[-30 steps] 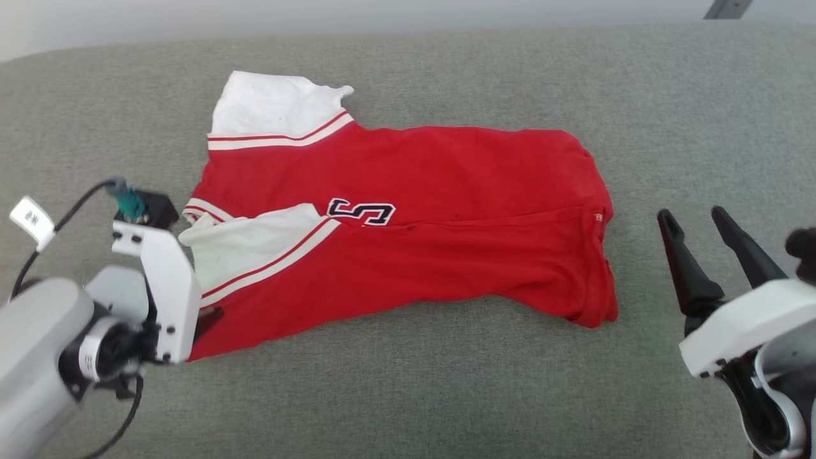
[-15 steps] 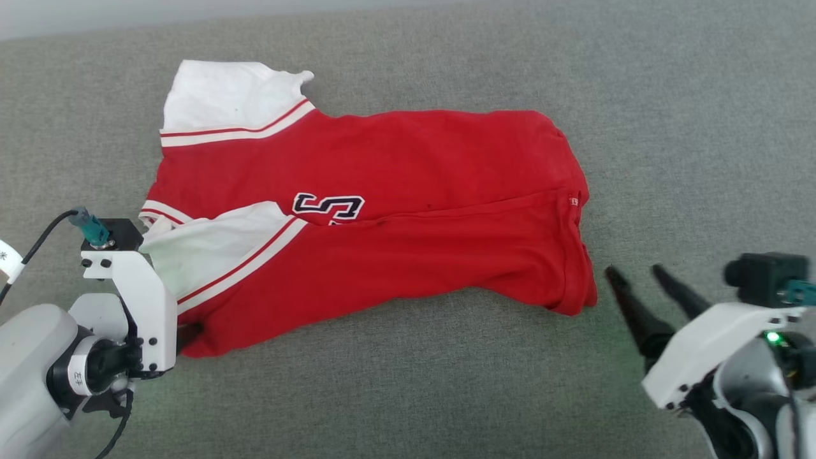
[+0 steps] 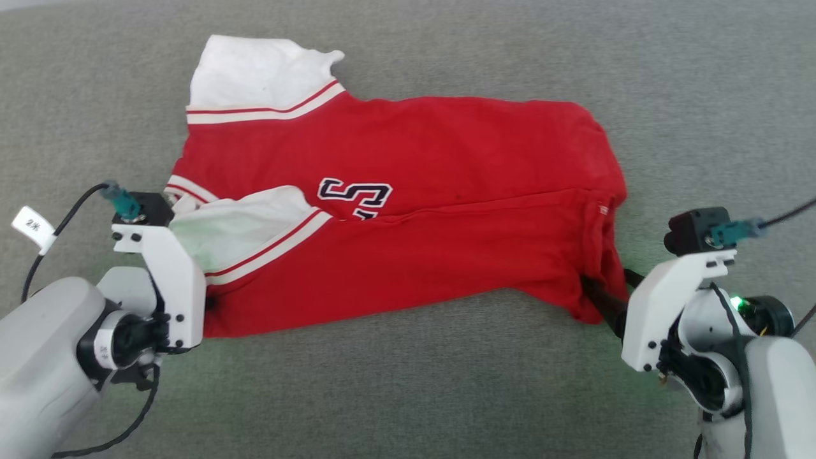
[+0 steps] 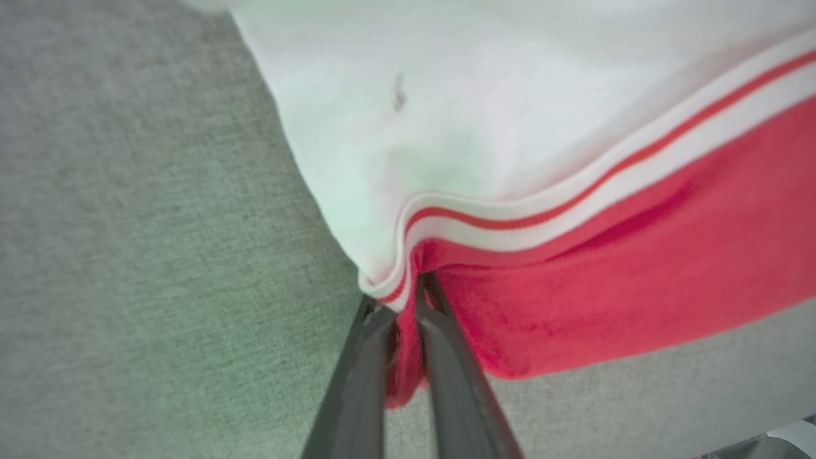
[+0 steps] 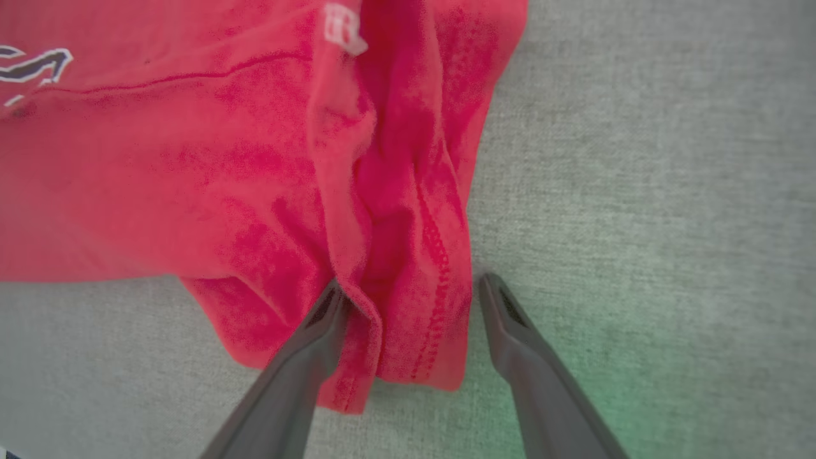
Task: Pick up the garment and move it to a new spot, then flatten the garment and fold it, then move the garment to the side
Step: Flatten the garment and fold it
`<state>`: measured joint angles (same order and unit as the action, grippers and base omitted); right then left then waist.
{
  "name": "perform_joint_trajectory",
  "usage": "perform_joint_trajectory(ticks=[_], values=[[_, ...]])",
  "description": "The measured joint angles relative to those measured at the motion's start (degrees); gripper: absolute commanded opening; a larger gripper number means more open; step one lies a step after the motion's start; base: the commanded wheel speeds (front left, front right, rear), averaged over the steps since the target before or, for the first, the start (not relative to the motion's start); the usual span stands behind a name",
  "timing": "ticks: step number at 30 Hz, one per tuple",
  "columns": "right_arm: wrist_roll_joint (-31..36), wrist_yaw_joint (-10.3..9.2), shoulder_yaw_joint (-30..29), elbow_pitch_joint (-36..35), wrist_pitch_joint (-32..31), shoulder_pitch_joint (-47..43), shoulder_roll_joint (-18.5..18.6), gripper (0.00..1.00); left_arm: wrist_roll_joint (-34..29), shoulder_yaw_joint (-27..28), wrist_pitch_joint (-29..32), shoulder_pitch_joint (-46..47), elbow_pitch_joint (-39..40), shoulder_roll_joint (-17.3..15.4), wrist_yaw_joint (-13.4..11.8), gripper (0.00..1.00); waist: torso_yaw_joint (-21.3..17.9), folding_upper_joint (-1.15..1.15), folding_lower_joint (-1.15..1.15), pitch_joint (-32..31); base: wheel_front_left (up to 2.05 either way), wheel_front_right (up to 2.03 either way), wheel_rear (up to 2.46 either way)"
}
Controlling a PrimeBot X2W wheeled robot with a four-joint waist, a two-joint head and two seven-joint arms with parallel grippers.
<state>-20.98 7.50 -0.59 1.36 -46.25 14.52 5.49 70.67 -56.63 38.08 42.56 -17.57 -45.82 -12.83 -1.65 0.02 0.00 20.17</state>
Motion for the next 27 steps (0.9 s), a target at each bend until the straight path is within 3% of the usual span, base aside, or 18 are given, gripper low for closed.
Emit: perform_joint_trajectory(ticks=[8, 9, 10, 18, 27], values=[[2.3, -0.01, 1.8, 6.2, -4.5, 4.1, 1.4, 1.0, -0.5, -0.3, -0.4, 1.4, -1.4, 2.2, 1.3, 0.0, 2.3, 0.0, 0.0, 0.8, 0.0, 0.0, 0.0], [2.3, -0.01, 2.3, 6.4, -5.0, 4.4, 1.9, 0.45, -0.5, -0.3, -0.6, 1.4, -1.6, 2.4, 1.3, 0.0, 2.4, 0.0, 0.0, 0.9, 0.0, 0.0, 0.0], [2.1, -0.01, 2.3, 6.4, -5.4, 4.5, 2.0, 0.0, -0.5, -0.3, -0.7, 1.5, -1.8, 2.5, 1.5, 0.0, 2.6, 0.0, 0.0, 0.8, 0.0, 0.0, 0.0], [-2.0, 0.0, 0.7, 2.4, -8.7, 3.5, 3.1, 0.0, 0.4, 0.3, -0.7, 1.3, -0.5, 2.0, 1.6, 0.0, 3.0, -0.01, 0.0, -0.1, 0.0, 0.0, 0.0], [-5.3, 0.01, -2.3, -7.7, -16.0, -1.5, 6.4, 0.0, 1.6, 0.3, 3.1, -2.0, 10.4, -4.1, -5.0, 0.0, 3.8, -0.02, 0.0, -2.2, 0.0, 0.0, 0.0]])
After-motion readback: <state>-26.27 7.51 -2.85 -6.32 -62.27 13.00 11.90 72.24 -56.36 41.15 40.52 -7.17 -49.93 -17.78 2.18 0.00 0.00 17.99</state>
